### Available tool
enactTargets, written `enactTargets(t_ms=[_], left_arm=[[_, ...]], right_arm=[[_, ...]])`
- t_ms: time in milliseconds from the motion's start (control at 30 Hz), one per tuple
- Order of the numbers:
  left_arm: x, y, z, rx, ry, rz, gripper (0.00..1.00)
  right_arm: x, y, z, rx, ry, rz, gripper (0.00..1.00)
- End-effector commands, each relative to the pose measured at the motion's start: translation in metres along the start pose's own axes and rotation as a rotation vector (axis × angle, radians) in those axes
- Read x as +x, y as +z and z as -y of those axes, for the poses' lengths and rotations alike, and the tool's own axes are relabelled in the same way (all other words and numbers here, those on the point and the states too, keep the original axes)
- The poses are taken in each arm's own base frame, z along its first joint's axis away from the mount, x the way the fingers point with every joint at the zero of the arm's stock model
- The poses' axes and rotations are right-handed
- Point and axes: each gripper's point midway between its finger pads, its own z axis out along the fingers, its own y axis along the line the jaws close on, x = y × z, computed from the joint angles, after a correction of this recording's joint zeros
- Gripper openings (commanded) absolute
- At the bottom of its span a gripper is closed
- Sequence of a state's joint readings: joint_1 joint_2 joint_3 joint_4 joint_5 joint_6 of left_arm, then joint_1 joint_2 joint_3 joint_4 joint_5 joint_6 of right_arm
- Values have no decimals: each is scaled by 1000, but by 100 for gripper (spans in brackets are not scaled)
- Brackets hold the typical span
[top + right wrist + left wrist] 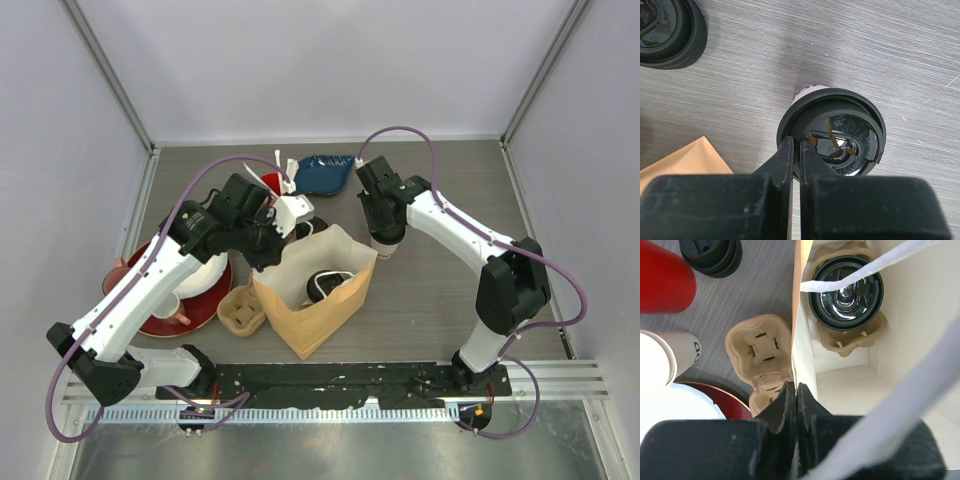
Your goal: Pack the takeout coffee
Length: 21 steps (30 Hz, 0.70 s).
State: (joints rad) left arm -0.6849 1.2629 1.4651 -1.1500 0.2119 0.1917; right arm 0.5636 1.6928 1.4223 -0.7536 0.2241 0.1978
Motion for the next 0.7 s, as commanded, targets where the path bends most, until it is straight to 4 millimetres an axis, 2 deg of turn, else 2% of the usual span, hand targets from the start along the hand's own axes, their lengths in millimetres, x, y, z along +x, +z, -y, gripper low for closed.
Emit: enactTargets(t_ms=[0,100,267,333,367,400,433,467,500,533,567,600,633,667], left_arm=[[-5,-1,4,27,-11,19,0],[-11,1,5,35,-20,32,0],[-20,2,8,60,-23,60,0],[-20,3,7,60,-15,57,0],[-20,3,7,60,-14,60,0],[-21,4,8,62,-15,62,0],[-22,4,8,65,-13,66,0],[-23,4,8,67,-13,71,0],[-24,3,8,67,-14,76,0],[-25,3,8,67,-11,79,0],[-26,2,8,64,-10,83,0],[-26,1,7,60,-8,85,0],[-26,2,6,53,-10,82,0],[-26,1,5,48,-7,84,0]], right_arm=[[-21,-40,13,27,-9,81,1],[-28,-67,17,13,-16,124,1],[-48,-139,32,-2,-7,266,1],[-47,-157,36,-5,-23,274,1],[-55,-177,37,-18,-21,318,1],[-51,-186,35,-19,-53,307,1],[-53,-196,32,-30,-69,318,1],[-63,-216,30,-45,-77,362,1],[-58,-227,20,-70,-121,350,1],[-68,-251,14,-103,-125,406,1],[-70,-262,9,-125,-138,422,1],[-64,-269,-5,-162,-180,407,1],[-71,-291,-9,-199,-177,458,1],[-71,-298,-15,-224,-194,464,1]])
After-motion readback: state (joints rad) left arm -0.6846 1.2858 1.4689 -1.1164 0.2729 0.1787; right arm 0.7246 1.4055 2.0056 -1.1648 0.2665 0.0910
